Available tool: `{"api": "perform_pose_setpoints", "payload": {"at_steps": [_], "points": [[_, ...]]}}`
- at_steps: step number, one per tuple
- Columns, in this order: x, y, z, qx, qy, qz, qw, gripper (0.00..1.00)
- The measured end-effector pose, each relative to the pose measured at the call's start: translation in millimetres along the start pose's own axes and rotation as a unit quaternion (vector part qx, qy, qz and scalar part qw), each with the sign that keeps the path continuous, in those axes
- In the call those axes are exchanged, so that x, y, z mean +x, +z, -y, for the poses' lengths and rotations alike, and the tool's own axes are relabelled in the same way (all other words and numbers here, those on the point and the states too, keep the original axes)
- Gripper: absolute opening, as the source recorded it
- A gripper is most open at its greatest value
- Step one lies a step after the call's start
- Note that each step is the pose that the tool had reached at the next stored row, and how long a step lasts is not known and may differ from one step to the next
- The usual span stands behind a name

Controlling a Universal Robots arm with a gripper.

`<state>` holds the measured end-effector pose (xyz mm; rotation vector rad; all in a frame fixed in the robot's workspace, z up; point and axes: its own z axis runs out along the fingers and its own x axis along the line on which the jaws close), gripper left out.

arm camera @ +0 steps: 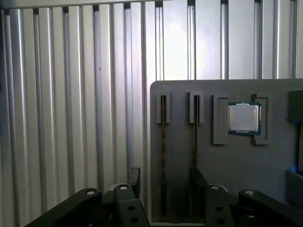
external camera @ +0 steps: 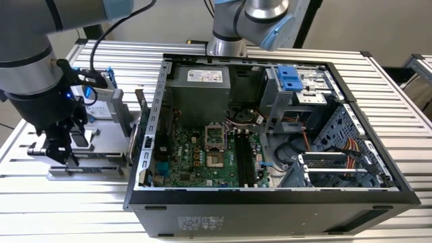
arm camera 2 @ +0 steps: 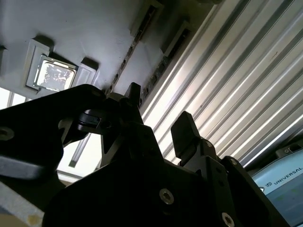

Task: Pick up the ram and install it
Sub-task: 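Pick up the ram and move it above insertion slot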

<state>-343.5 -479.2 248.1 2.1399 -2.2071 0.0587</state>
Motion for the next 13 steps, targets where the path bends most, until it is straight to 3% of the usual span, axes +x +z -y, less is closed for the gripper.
{"api": "perform_pose_setpoints", "payload": {"at_steps": [13], "points": [[-0.6, 8.2, 0.1, -0.0002, 0.005, -0.0001, 1.0, 1.0]]}}
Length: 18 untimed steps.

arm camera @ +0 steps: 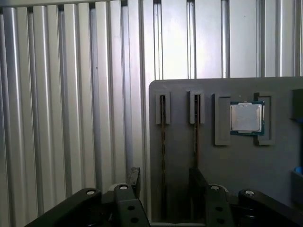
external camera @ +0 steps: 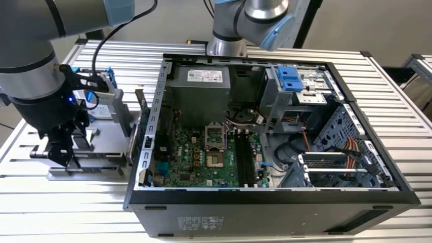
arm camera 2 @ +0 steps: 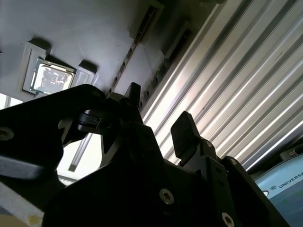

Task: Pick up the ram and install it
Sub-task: 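Pick up the ram and move it above insertion slot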

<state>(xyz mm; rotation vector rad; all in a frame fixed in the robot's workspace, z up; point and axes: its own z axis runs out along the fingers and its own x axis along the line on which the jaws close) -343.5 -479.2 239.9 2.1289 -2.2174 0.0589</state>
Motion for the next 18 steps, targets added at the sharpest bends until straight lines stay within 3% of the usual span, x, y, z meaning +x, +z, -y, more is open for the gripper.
{"api": "perform_pose_setpoints", "payload": {"at_steps": [18], "points": [[-1.0, 14.0, 1.3, 0.0001, 0.001, 0.0, 1.0, 1.0]]}}
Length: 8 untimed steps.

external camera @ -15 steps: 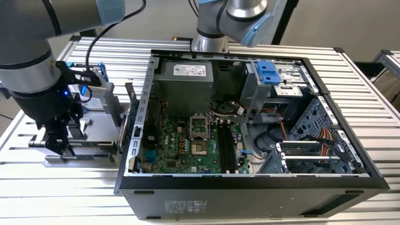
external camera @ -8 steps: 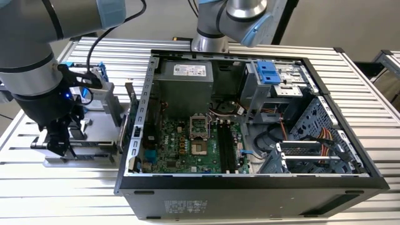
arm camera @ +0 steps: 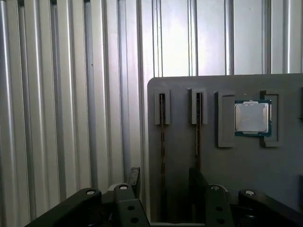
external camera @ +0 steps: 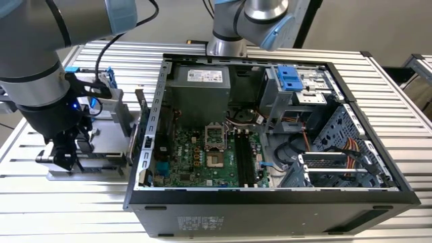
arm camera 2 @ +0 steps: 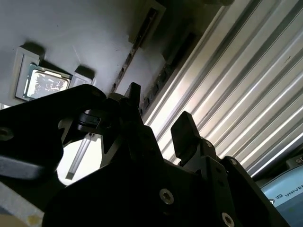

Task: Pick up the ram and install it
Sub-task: 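Pick up the ram and move it above insertion slot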

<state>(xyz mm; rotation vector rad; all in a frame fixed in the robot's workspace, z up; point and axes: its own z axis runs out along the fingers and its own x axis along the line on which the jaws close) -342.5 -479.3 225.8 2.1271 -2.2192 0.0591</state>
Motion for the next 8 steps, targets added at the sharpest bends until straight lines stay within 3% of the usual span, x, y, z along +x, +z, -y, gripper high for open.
{"api": "perform_pose_setpoints", "payload": {"at_steps": [8], "points": [[-0.2, 5.6, 0.8, 0.0, 0.001, 0.0003, 1.0, 1.0]]}}
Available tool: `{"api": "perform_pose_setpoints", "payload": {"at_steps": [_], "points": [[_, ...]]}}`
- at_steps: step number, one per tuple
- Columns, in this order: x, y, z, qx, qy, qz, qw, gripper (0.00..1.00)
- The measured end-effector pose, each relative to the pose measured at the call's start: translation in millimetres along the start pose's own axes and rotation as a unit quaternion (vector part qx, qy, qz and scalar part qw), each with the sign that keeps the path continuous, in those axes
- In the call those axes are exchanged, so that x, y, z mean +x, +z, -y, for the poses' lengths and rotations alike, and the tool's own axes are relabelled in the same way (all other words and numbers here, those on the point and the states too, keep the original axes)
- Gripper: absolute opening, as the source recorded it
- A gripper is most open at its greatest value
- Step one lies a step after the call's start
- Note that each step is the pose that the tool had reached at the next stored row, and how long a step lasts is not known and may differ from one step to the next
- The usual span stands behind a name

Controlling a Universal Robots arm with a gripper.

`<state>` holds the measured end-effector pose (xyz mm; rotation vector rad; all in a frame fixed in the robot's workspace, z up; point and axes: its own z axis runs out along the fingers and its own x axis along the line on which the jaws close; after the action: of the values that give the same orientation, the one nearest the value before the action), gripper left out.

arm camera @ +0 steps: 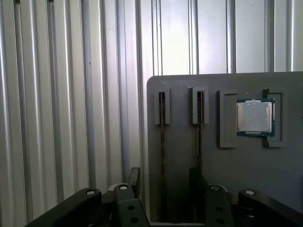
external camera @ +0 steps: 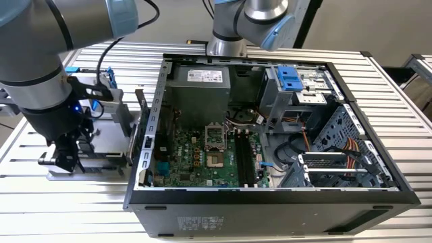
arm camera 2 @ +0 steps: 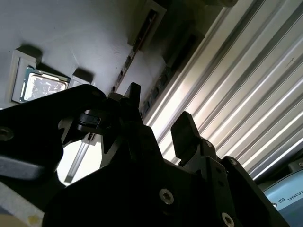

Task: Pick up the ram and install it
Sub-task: 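Pick up the ram and move it above insertion slot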

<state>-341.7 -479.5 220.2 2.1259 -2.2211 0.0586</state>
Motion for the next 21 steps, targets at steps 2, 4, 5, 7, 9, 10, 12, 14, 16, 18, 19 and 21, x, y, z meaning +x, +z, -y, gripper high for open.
{"api": "perform_pose_setpoints", "payload": {"at_steps": [2, 4, 5, 7, 9, 10, 12, 14, 16, 18, 19, 21], "points": [[0.1, 1.4, 0.2, 0.0001, 0.0, 0.0011, 1.0, 1.0], [0.7, 2.3, 0.3, 0.0003, 0.0, 0.0099, 1.0, 1.0], [1.2, 2.5, 0.3, 0.0003, 0.0, 0.0171, 0.9999, 1.0], [2.6, 2.9, 0.4, 0.0005, 0.0, 0.0311, 0.9995, 1.0], [4.2, 3.8, 0.5, 0.0006, 0.0, 0.0321, 0.9995, 1.0], [5.2, 4.2, 0.6, 0.0005, 0.0, 0.0321, 0.9995, 1.0], [8.0, 5.0, 0.8, 0.0005, 0.0, 0.0321, 0.9995, 1.0], [10.5, 5.9, 0.9, 0.0005, 0.0, 0.0321, 0.9995, 1.0], [11.7, 7.1, 1.0, 0.0005, 0.0, 0.0321, 0.9995, 1.0], [11.7, 8.7, 1.0, 0.0005, 0.002, 0.0322, 0.9995, 1.0], [11.7, 9.4, 1.0, 0.0004, 0.004, 0.0322, 0.9995, 1.0], [11.7, 10.8, 1.0, 0.0002, 0.009, 0.0323, 0.9994, 1.0]]}}
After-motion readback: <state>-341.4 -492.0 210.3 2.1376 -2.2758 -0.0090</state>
